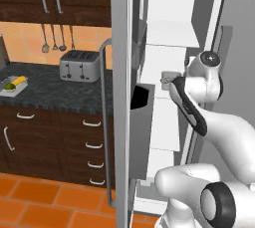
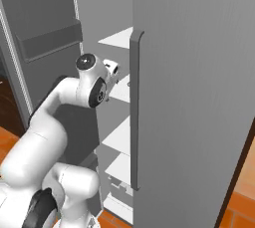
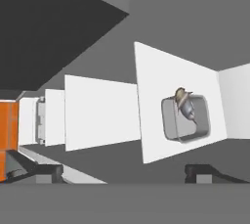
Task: Take the meat container that has the fish and place it on the second highest rack of the freezer. Then take the vegetable container that has the corn and lime and place it on the highest rack of the freezer.
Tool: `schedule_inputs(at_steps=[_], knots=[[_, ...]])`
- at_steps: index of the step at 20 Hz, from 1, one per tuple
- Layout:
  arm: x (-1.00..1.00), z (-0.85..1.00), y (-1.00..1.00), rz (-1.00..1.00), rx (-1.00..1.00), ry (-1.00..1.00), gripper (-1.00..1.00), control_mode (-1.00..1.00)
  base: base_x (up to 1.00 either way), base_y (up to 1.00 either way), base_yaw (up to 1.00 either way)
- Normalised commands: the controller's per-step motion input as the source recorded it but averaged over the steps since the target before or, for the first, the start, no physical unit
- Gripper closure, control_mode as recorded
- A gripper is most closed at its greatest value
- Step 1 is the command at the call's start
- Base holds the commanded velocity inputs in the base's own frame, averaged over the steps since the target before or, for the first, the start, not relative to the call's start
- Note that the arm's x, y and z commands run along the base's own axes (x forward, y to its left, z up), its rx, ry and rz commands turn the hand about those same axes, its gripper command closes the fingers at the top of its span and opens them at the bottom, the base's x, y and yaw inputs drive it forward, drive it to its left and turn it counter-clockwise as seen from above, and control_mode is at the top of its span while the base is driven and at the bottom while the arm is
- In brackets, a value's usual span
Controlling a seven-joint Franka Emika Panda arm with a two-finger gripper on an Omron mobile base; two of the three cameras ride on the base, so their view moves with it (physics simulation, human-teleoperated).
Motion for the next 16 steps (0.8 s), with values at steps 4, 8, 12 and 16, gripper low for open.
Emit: schedule_inputs(at_steps=[4,8,12,16], knots=[[-1.00,0.70,0.35,0.00,0.01,0.10,-1.00,-1.00,0.00,0.00,0.00],[-1.00,0.51,-0.04,-0.13,0.15,0.14,-1.00,-1.00,0.00,0.00,0.00],[-1.00,0.09,0.23,-0.30,0.11,0.16,-1.00,-1.00,0.00,0.00,0.00],[-0.77,0.13,0.15,-0.50,0.12,0.08,-1.00,-1.00,0.00,0.00,0.00]])
